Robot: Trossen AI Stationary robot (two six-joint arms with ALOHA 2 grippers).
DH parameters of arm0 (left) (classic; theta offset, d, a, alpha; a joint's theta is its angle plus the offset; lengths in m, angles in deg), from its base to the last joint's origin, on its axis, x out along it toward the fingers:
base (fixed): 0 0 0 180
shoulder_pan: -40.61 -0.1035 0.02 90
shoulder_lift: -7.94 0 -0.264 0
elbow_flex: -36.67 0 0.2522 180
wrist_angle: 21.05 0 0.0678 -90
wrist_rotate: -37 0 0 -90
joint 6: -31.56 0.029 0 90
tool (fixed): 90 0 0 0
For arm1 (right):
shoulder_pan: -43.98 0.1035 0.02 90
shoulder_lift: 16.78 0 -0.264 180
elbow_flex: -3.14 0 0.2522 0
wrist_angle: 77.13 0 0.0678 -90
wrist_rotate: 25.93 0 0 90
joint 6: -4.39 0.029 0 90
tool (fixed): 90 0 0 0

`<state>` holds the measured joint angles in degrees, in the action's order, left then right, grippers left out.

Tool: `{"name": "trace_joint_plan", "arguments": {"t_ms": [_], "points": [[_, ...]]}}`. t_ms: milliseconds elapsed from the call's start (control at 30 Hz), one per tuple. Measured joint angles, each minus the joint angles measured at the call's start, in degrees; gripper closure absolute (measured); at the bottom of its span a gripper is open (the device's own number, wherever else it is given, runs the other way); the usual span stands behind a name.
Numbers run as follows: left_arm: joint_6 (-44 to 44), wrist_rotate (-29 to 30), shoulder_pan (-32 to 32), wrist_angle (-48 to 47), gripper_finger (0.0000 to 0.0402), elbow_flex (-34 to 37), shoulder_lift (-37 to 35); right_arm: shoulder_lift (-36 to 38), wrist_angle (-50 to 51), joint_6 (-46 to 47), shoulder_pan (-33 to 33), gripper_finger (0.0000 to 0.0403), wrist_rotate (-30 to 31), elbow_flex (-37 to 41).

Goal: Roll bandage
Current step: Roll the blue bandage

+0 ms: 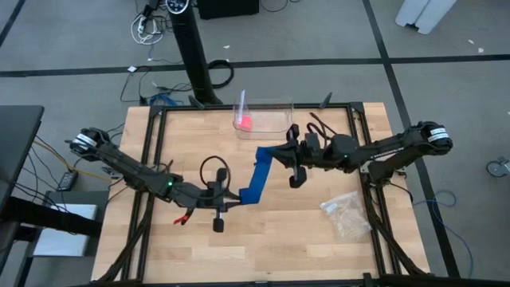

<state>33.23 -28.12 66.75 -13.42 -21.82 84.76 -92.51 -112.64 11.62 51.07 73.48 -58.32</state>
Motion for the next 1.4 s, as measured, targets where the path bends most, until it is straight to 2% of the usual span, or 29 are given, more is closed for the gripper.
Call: {"name": "trace_joint_plan", "arguments": {"t_ms": [133,433,600,733,1167,1300,1400], "points": [[0.00,-0.79,0.28,2.51,0.0384,-0.06,1.08,-1.75,-0.30,3.68,-0.77,0.0368,0.00,-0.03],[-1.95,-2.80,0.54,4.76,0.0384,-0.04,3.16,-3.84,-1.99,11.63,-0.80,0.0275,1.21,-0.20],[-2.14,-4.11,1.64,8.45,0.0385,-0.04,3.13,-3.84,-1.44,12.49,-0.58,0.0246,2.56,-0.20],[-2.40,-6.75,2.49,12.13,0.0385,-0.49,3.14,-3.84,1.31,13.42,-0.52,0.0238,3.39,-0.20],[-2.47,-8.65,3.65,11.80,0.0385,-5.56,3.12,-3.84,6.23,15.23,0.80,0.0235,2.29,-0.20],[-2.51,-8.61,3.65,11.78,0.0385,-6.84,3.14,-3.58,9.24,12.30,1.94,0.0235,0.28,-0.20],[-2.84,-8.21,3.65,11.78,0.0385,-7.98,3.12,-1.86,16.30,9.08,3.09,0.0235,-0.44,-0.20]]}}
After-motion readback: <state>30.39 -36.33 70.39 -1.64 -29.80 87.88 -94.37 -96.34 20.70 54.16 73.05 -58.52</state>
